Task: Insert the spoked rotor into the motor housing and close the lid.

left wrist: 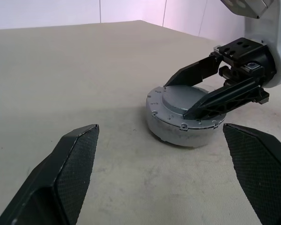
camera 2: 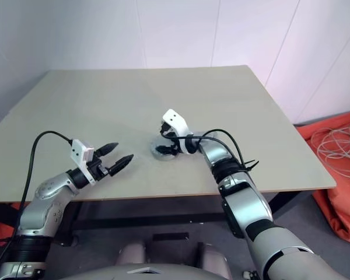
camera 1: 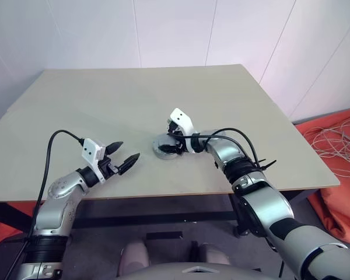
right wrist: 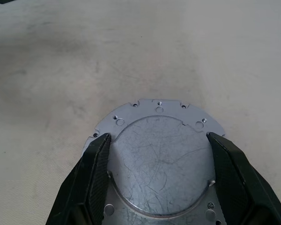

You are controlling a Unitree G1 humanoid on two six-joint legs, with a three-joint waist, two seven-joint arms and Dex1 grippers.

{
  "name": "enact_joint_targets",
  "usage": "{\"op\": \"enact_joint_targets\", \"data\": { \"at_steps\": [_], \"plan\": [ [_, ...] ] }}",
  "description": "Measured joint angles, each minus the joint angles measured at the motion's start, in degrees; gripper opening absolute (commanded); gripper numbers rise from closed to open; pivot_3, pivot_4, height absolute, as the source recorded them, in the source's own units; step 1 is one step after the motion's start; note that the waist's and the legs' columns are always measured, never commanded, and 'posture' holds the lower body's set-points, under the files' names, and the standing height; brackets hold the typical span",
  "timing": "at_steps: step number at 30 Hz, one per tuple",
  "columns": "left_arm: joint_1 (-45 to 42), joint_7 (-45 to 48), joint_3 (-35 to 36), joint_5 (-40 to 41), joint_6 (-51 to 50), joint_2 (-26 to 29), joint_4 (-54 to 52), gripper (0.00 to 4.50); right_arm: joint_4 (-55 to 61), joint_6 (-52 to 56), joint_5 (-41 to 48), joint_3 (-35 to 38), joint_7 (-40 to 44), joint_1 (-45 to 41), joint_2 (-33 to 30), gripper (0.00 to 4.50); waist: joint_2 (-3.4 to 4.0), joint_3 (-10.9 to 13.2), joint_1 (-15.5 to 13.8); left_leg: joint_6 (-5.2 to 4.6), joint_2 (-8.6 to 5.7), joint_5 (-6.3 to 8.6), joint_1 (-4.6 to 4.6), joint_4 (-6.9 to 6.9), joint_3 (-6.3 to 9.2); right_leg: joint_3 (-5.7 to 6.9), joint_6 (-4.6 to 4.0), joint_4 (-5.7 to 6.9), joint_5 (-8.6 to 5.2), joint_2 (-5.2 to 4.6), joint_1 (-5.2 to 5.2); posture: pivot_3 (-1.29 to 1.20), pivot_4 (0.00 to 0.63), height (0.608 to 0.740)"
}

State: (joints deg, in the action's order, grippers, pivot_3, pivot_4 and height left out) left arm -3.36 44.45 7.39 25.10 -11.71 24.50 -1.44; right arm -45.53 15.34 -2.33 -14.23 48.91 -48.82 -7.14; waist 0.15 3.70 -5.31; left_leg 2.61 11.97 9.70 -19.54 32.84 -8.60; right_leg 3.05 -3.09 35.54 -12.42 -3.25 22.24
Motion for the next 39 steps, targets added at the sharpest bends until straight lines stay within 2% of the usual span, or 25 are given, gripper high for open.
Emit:
{"op": "enact_joint_targets", "data": {
  "at_steps": [7,10,17,21,22,28,39],
  "plan": [
    [-0.4,-1.0,0.1,0.5,-1.4,-0.1,0.0,4.5,-0.6,-0.1,0.0,0.0,-0.1,0.0,0.0,3.12,-0.01,0.0,0.0,0.0,-0.01,0.0,0.19,-0.05,0.03,0.0,0.01,-0.07,-0.01,-0.02,-0.18,0.0,0.0,0.74],
    [-1.4,-1.0,0.7,2.5,-3.2,-0.7,0.1,3.92,-0.6,-0.1,0.0,0.0,0.0,0.0,0.0,3.12,-0.01,0.0,0.0,0.0,-0.02,0.0,0.2,-0.08,0.02,0.0,0.01,-0.08,0.0,-0.02,-0.18,0.0,0.0,0.74],
    [-10.3,-3.9,1.2,2.6,-3.9,-3.7,5.7,1.58,-0.7,-0.1,0.0,0.1,0.1,0.0,0.0,3.12,-0.02,0.0,-0.1,0.0,-0.07,0.0,0.22,-0.09,0.02,-0.01,0.01,-0.11,0.0,-0.02,-0.23,0.0,0.0,0.74],
    [-17.1,-5.3,-3.8,-2.4,-3.9,-6.3,12.3,0.19,-0.8,-0.1,0.0,0.0,0.2,-0.2,0.3,3.12,-0.05,0.0,0.0,0.0,-0.07,0.0,0.22,-0.12,0.04,-0.02,0.01,-0.16,0.0,-0.04,-0.23,0.0,0.0,0.74],
    [-17.7,-5.5,-4.9,-3.3,-3.8,-6.9,13.3,0.05,-0.8,-0.1,0.0,0.0,0.3,-0.2,0.4,3.12,-0.06,0.0,0.0,0.0,-0.07,0.0,0.22,-0.15,0.03,-0.03,0.01,-0.16,0.0,-0.04,-0.21,0.0,0.0,0.74],
    [-21.5,-9.9,-8.7,-10.0,-2.9,-10.7,24.2,0.0,-0.6,0.0,0.0,0.0,0.7,-0.3,0.5,3.12,-0.07,-0.1,0.1,0.02,-0.08,-0.01,0.22,-0.4,-0.01,-0.02,0.01,-0.17,0.0,-0.03,-0.08,0.0,0.0,0.74],
    [-23.5,-10.5,-9.2,-12.6,-2.7,-12.1,26.2,0.0,-0.1,0.4,0.0,0.0,1.0,-0.2,0.1,3.12,-0.02,-0.1,0.0,0.01,-0.07,-0.01,0.31,-0.55,0.01,-0.02,0.01,-0.63,0.0,-0.06,-0.3,0.0,0.0,0.74]
  ]
}}
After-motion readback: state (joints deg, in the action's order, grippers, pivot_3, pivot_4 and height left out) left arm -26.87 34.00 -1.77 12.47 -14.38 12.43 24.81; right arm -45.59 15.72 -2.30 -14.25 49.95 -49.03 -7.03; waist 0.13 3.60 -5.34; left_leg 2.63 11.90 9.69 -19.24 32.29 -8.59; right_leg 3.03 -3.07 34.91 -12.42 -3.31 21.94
